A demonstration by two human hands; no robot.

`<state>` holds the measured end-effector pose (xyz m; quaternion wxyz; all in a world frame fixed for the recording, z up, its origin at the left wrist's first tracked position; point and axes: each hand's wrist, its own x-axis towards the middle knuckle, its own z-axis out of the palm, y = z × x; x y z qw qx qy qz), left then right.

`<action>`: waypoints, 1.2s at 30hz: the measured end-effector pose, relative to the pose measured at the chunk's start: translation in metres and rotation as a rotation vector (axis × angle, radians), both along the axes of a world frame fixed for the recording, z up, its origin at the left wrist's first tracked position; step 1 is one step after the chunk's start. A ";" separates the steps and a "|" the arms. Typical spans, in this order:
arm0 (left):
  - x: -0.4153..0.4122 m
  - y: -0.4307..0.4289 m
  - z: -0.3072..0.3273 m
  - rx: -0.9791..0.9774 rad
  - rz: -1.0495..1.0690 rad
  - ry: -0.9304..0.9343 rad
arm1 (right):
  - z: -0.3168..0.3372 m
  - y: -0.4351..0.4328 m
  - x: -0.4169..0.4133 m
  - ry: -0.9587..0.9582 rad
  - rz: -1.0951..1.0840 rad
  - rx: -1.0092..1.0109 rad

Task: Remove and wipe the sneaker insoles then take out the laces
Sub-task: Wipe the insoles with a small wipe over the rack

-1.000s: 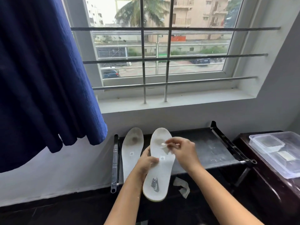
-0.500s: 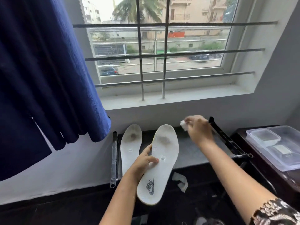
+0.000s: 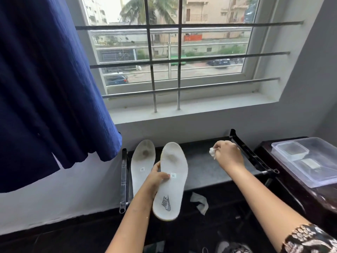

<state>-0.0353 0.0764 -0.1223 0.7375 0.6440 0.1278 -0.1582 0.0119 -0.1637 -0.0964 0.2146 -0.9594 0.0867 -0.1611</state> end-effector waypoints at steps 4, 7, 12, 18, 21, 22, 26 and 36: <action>0.016 -0.010 -0.010 -0.039 0.118 0.027 | 0.001 0.010 -0.005 0.008 0.034 0.162; 0.029 -0.015 -0.016 -0.037 0.210 0.041 | -0.002 0.027 -0.011 0.034 0.097 0.273; 0.051 -0.018 -0.024 -0.020 0.352 0.028 | -0.020 0.052 -0.012 0.079 0.103 0.648; 0.061 -0.017 -0.039 0.071 0.349 0.071 | -0.055 0.068 -0.012 0.333 0.157 1.137; 0.058 -0.016 -0.047 0.150 0.303 0.054 | -0.067 0.076 -0.013 0.375 0.183 1.136; 0.058 -0.016 -0.050 0.174 0.282 0.045 | -0.069 0.079 -0.014 0.384 0.191 1.140; 0.066 -0.013 -0.055 0.284 0.209 0.005 | -0.073 0.089 -0.016 0.416 0.227 1.182; 0.059 -0.021 -0.052 0.447 0.211 -0.036 | -0.076 0.098 -0.016 0.417 0.273 1.176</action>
